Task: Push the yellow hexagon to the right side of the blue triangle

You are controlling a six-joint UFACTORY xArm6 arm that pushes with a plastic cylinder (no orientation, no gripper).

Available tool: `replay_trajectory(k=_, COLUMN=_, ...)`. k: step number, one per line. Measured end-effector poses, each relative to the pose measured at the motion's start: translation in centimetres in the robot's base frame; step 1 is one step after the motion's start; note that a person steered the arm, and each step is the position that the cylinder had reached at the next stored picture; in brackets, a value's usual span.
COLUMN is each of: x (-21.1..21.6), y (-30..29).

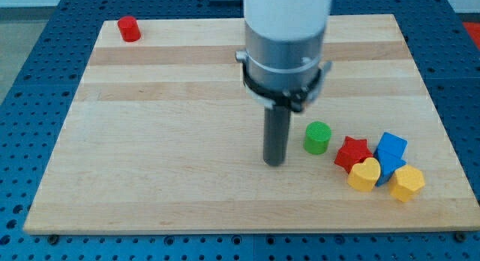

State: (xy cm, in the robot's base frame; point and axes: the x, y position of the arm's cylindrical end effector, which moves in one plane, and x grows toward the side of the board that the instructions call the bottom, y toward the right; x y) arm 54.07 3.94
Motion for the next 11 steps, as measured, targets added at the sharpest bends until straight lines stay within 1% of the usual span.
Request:
replay_trajectory(k=1, x=4.8, y=2.6)
replay_trajectory(k=2, x=7.5, y=9.1)
replay_trajectory(k=3, x=7.7, y=14.8)
replay_trajectory(k=4, x=7.7, y=18.1)
replay_trajectory(k=5, x=6.2, y=19.3)
replay_trajectory(k=6, x=6.1, y=17.3)
replay_trajectory(k=7, x=6.2, y=16.8)
replay_trajectory(k=8, x=5.3, y=17.0)
replay_trajectory(k=9, x=3.3, y=18.2)
replay_trajectory(k=11, x=-2.3, y=18.2)
